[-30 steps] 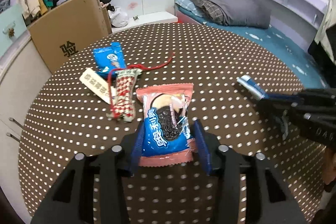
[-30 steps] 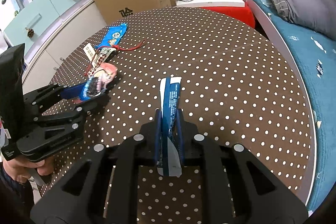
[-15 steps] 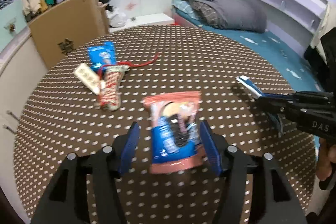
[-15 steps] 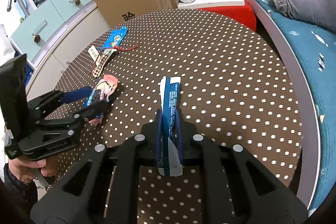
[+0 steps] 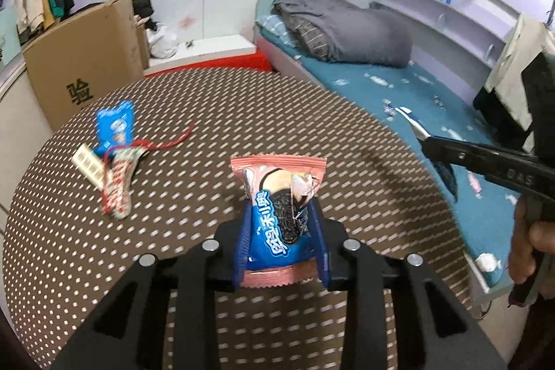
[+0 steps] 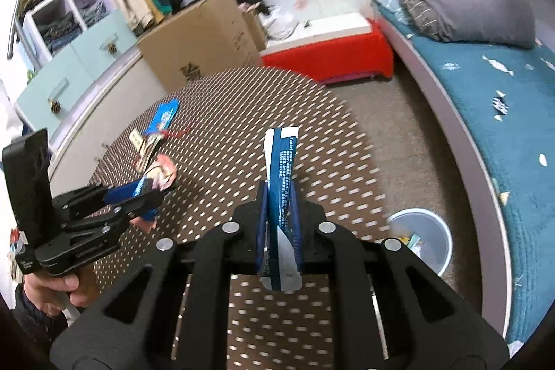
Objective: Collect trash
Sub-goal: 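Lift and carry the cookie bag and blue packet toward the wastebasket, then open both tools over the wastebasket to drop the cookie bag and packet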
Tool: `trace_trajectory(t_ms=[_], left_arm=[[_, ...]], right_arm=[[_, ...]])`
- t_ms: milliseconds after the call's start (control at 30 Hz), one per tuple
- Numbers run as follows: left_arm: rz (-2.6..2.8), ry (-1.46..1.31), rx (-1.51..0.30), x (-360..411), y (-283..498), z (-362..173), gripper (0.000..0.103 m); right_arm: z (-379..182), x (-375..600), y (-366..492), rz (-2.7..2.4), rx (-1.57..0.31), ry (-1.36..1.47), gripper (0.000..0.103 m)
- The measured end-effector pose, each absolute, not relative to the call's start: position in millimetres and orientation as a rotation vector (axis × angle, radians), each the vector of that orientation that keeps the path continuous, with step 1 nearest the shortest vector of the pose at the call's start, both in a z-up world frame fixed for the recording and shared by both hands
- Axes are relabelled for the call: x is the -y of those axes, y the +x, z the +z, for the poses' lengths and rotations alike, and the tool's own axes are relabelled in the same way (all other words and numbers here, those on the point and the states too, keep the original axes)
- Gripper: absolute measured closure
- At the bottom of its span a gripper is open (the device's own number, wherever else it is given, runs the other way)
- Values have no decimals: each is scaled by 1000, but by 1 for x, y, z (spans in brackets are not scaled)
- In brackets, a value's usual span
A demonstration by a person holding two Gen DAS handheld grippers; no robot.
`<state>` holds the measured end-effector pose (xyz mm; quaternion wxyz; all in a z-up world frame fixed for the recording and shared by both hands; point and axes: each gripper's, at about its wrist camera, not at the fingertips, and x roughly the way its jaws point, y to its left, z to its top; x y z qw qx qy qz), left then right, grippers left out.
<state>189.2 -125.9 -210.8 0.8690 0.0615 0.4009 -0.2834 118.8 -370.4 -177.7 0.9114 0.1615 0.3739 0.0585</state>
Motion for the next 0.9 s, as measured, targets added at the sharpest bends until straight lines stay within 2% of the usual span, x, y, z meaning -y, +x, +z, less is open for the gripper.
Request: trace_trajectory(t_ms=[233, 433, 567, 900], left_arm=[[-664, 112, -757, 173, 184, -174, 72], [-712, 81, -739, 217, 180, -155, 72], [-736, 93, -748, 251, 178, -152, 72], [-770, 166, -809, 322, 183, -173, 72]], right_arm=[[-151, 445, 100, 12, -679, 394, 90], [-167, 499, 95, -66, -670, 475, 90], [-202, 526, 106, -110, -729, 523, 90], [-331, 568, 146, -161, -924, 688, 88]])
